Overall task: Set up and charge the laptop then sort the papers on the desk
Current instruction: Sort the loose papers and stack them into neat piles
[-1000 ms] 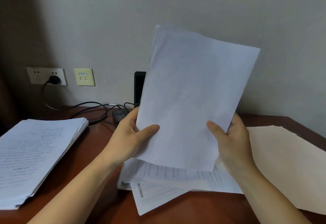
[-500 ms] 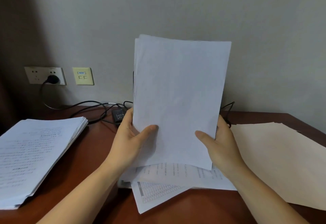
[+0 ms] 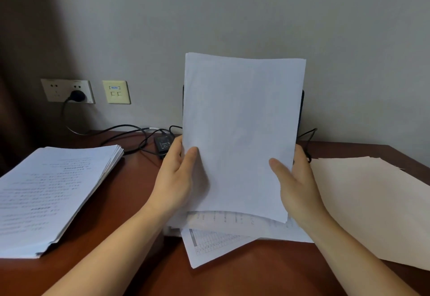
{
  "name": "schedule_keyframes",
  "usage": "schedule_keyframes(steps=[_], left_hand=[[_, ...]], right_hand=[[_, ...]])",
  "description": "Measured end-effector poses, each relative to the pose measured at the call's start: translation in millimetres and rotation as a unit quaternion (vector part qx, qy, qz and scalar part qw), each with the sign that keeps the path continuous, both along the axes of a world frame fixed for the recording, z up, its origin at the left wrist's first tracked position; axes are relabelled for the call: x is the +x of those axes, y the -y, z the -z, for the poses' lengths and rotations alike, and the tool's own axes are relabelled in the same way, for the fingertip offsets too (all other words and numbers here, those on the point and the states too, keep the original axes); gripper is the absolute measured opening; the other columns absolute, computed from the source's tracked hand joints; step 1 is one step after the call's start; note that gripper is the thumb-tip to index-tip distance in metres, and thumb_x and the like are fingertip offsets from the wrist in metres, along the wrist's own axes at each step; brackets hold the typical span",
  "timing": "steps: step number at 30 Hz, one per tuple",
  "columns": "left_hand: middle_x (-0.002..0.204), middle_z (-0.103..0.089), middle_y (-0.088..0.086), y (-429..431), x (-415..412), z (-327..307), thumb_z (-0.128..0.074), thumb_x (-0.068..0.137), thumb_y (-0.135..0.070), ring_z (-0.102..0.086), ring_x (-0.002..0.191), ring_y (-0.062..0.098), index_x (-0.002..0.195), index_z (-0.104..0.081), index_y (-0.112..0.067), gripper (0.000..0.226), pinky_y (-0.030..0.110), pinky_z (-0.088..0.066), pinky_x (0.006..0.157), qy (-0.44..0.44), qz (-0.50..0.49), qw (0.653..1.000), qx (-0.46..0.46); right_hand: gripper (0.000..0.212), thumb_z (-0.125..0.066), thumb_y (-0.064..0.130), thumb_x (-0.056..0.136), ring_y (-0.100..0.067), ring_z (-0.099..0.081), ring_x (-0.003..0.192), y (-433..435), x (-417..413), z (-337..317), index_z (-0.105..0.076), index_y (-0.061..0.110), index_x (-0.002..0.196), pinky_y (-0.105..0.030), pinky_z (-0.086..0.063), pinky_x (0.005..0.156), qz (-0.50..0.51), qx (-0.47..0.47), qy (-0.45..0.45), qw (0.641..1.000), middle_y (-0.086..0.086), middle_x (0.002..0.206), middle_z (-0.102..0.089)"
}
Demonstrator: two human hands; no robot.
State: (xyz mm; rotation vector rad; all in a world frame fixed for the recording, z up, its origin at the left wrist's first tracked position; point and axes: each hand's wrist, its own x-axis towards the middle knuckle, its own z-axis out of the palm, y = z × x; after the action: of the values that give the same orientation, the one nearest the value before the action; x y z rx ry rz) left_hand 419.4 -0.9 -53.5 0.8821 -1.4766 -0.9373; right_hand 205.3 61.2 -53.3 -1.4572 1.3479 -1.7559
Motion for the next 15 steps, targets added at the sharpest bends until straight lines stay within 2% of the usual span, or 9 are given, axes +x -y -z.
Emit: schedule_keyframes(steps=[2,5,8,10,12,15], left_hand=[[0.115,-0.072,-0.019,4,8,-5,-0.046,0.108,-0.020,-0.065,0.113,0.001,0.121,-0.060,-0.030,0.022,0.033,-0.047,0.103,0.008,-0.016,1.000,0.020],[0.106,-0.075,-0.012,12,30,-17,-0.049,0.107,-0.021,-0.069,0.105,0.012,0.113,-0.063,-0.031,0.019,0.041,-0.051,0.100,0.037,-0.024,0.997,0.061],[0.100,-0.076,0.000,17,61,-27,-0.049,0.106,-0.027,-0.071,0.097,0.024,0.108,-0.068,-0.024,0.019,0.045,-0.054,0.094,0.078,-0.065,0.988,0.114],[0.099,-0.075,0.012,25,88,-31,-0.051,0.104,-0.031,-0.070,0.090,0.032,0.104,-0.069,-0.013,0.025,0.052,-0.054,0.094,0.117,-0.097,0.980,0.130],[0.094,-0.075,0.013,30,119,-36,-0.052,0.104,-0.030,-0.069,0.083,0.027,0.095,-0.070,-0.013,0.027,0.049,-0.057,0.090,0.153,-0.111,0.969,0.160],[0.096,-0.075,0.004,39,171,-40,-0.052,0.105,-0.026,-0.072,0.092,0.024,0.099,-0.074,-0.020,0.023,0.042,-0.057,0.094,0.218,-0.149,0.944,0.197]], right_hand=[[0.037,-0.046,0.007,0.103,-0.007,-0.062,0.116,0,2,-5,-0.054,0.029,0.131,-0.033,-0.047,0.100,-0.007,0.004,0.039,0.999,0.013,0.121,-0.068],[0.034,-0.044,0.007,0.103,-0.008,-0.068,0.102,6,11,-13,-0.061,0.034,0.117,-0.028,-0.052,0.088,-0.008,0.038,0.086,0.995,0.013,0.105,-0.073],[0.035,-0.046,0.002,0.100,-0.008,-0.070,0.095,21,31,-19,-0.064,0.027,0.115,-0.026,-0.054,0.081,-0.027,0.097,0.047,0.994,0.013,0.099,-0.075],[0.033,-0.047,-0.001,0.098,-0.010,-0.071,0.094,33,53,-24,-0.067,0.021,0.113,-0.031,-0.057,0.084,-0.048,0.132,0.021,0.990,0.009,0.100,-0.075],[0.033,-0.046,-0.006,0.096,-0.015,-0.072,0.090,44,80,-28,-0.070,0.014,0.107,-0.038,-0.059,0.085,-0.084,0.164,0.021,0.983,0.001,0.102,-0.076],[0.033,-0.043,-0.007,0.096,-0.019,-0.073,0.084,60,124,-29,-0.072,0.009,0.102,-0.037,-0.059,0.078,-0.125,0.209,0.035,0.969,-0.006,0.099,-0.076]])
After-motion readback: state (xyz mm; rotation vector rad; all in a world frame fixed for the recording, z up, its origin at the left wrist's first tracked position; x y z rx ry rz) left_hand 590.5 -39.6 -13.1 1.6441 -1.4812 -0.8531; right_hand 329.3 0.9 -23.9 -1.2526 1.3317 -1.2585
